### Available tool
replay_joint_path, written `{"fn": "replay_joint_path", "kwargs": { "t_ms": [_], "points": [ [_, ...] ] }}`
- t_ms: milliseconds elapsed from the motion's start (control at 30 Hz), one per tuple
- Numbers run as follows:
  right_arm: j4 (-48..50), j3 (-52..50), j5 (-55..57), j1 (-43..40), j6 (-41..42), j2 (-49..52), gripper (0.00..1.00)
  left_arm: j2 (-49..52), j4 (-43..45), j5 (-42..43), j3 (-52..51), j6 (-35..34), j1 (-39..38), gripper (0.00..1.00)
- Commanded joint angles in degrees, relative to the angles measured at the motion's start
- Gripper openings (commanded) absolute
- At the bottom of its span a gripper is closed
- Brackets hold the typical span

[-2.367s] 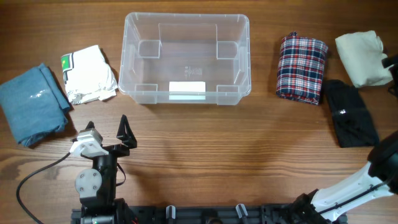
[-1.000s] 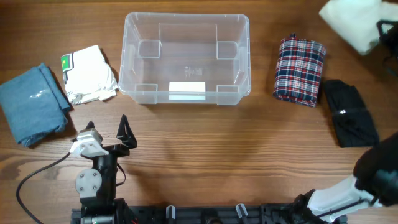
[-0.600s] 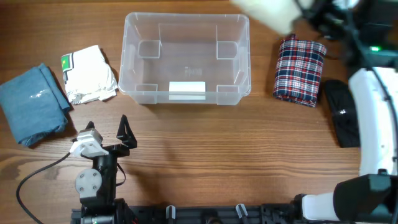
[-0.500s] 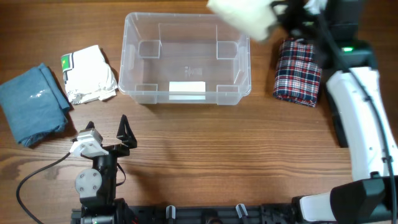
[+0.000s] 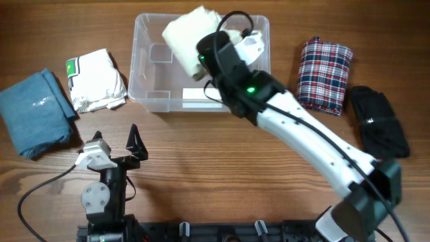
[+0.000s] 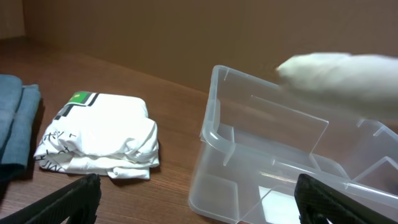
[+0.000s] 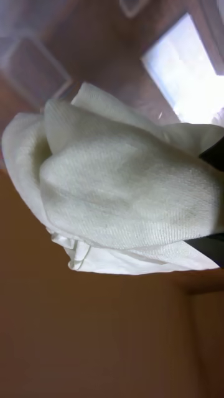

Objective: Pack container
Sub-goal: 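Lower the cream cloth into the box's left side and release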

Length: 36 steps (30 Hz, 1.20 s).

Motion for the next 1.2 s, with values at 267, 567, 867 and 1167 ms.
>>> {"fn": "replay_joint_path", "kwargs": {
  "t_ms": [267, 567, 867, 1167],
  "points": [
    [9.2, 0.9, 7.6, 5.2, 11.3, 12.0, 0.04, -0.4, 0.0, 0.5, -0.4, -0.1, 0.3, 1.00],
    [16.5, 0.9, 12.4, 5.3, 8.9, 14.9, 0.04, -0.4, 0.0, 0.5, -0.4, -0.1, 0.3, 1.00],
    [17.1, 0.9, 11.9, 7.0, 16.0, 14.9, 0.04, -0.4, 0.0, 0.5, -0.4, -0.1, 0.3, 1.00],
    [17.2, 0.9, 12.7, 7.5, 23.7, 15.3, 0.04, -0.4, 0.0, 0.5, -0.4, -0.1, 0.3, 1.00]
  ]
}}
